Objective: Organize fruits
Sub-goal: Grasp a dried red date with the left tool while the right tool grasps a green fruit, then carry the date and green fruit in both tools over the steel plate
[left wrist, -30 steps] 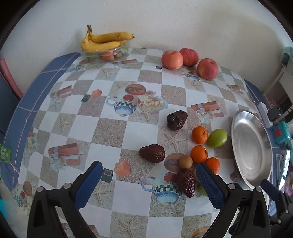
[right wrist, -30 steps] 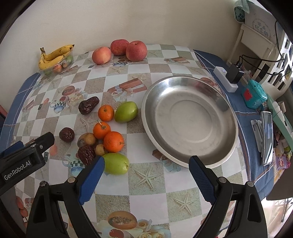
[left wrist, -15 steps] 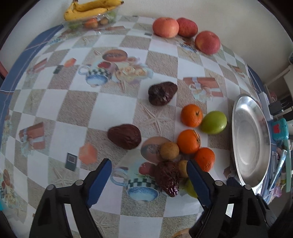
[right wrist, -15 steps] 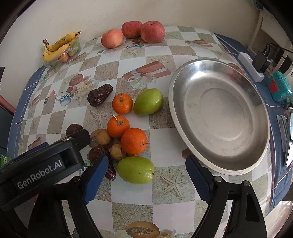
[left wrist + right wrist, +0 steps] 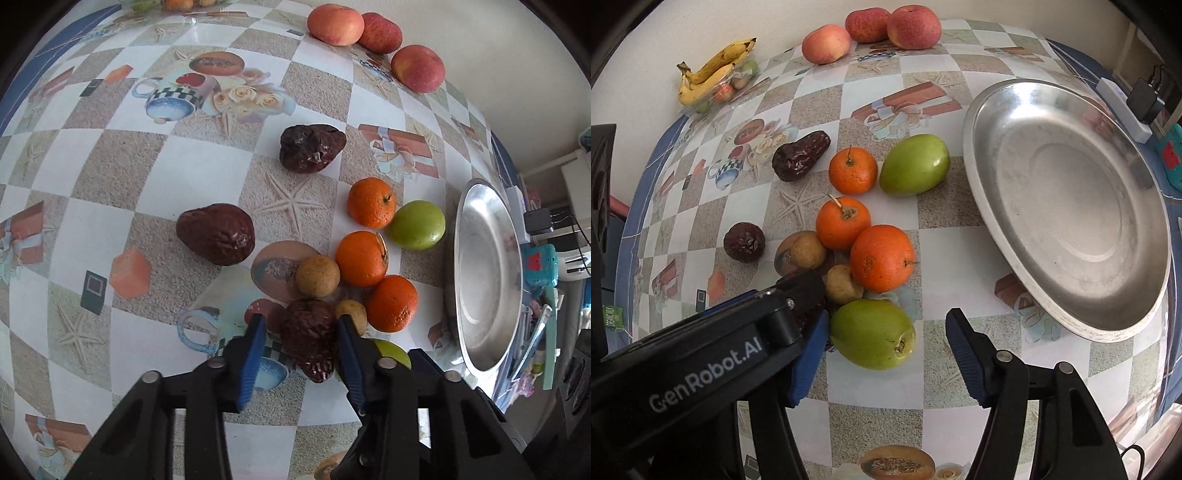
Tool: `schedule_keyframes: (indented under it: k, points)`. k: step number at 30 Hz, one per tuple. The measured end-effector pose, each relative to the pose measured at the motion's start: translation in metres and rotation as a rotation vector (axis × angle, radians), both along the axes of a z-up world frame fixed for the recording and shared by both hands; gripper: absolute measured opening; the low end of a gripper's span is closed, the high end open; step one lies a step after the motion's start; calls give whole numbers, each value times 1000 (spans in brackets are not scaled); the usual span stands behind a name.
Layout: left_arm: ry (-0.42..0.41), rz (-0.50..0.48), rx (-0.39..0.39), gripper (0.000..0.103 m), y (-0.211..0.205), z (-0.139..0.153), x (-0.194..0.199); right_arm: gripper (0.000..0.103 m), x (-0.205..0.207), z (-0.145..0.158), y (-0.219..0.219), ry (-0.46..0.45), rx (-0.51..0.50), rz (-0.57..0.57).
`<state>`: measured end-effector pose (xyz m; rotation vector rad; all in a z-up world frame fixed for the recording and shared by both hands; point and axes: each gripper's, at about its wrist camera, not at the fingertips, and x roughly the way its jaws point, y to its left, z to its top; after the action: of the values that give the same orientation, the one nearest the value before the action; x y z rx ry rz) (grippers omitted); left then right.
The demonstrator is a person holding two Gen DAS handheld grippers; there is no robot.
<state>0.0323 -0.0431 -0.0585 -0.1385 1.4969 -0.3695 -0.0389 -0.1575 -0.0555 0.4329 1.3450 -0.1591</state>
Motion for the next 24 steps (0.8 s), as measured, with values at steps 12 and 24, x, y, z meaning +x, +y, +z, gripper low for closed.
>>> schedule_keyframes:
  k: [12,24]
  points:
    - [-20,38,5,34,14,8,0,53,1,-3,0,1,47,-12]
    - [-67,112,-4,34,31,22,3,53,-15,16,-25,-33,20,-103]
